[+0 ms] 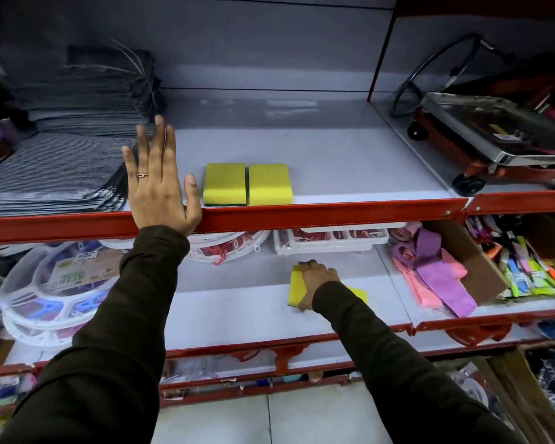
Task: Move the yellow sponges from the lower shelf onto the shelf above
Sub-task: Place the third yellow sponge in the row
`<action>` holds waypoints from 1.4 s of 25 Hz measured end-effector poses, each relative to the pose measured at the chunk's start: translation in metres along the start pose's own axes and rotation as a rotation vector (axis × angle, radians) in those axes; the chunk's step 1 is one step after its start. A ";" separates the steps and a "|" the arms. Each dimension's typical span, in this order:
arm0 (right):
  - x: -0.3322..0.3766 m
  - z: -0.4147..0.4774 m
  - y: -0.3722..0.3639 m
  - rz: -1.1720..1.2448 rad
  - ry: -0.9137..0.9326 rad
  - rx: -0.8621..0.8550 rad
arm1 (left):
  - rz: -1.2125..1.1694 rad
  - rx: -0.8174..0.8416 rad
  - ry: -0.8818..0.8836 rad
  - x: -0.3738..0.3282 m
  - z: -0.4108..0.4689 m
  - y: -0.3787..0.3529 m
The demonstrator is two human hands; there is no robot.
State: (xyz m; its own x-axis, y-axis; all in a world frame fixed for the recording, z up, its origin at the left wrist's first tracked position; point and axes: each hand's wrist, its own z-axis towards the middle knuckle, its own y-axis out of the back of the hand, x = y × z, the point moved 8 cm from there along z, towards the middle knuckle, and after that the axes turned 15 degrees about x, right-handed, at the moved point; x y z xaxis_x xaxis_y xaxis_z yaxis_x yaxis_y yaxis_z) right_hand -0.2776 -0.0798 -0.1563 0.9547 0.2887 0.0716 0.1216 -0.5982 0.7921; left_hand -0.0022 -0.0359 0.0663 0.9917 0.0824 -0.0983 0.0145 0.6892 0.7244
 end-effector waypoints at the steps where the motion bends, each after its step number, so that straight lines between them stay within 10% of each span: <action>1: 0.006 -0.013 0.008 -0.014 0.016 -0.014 | 0.001 0.006 -0.010 -0.003 -0.001 0.003; 10: 0.053 -0.122 0.084 -0.167 0.149 0.089 | 0.019 0.045 0.016 0.004 -0.002 -0.001; 16: 0.047 -0.188 0.173 -0.116 0.199 -0.153 | 0.010 0.051 0.030 0.008 -0.001 -0.002; 35: 0.014 -0.115 0.242 0.065 0.237 -0.283 | 0.014 -0.009 0.015 0.007 -0.005 -0.004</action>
State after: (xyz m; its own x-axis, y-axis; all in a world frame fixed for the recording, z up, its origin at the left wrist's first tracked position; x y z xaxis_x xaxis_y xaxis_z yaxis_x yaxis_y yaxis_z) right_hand -0.2660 -0.1343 0.1060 0.8648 0.4415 0.2392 -0.0490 -0.4000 0.9152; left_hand 0.0038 -0.0346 0.0588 0.9898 0.1028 -0.0982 -0.0007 0.6942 0.7198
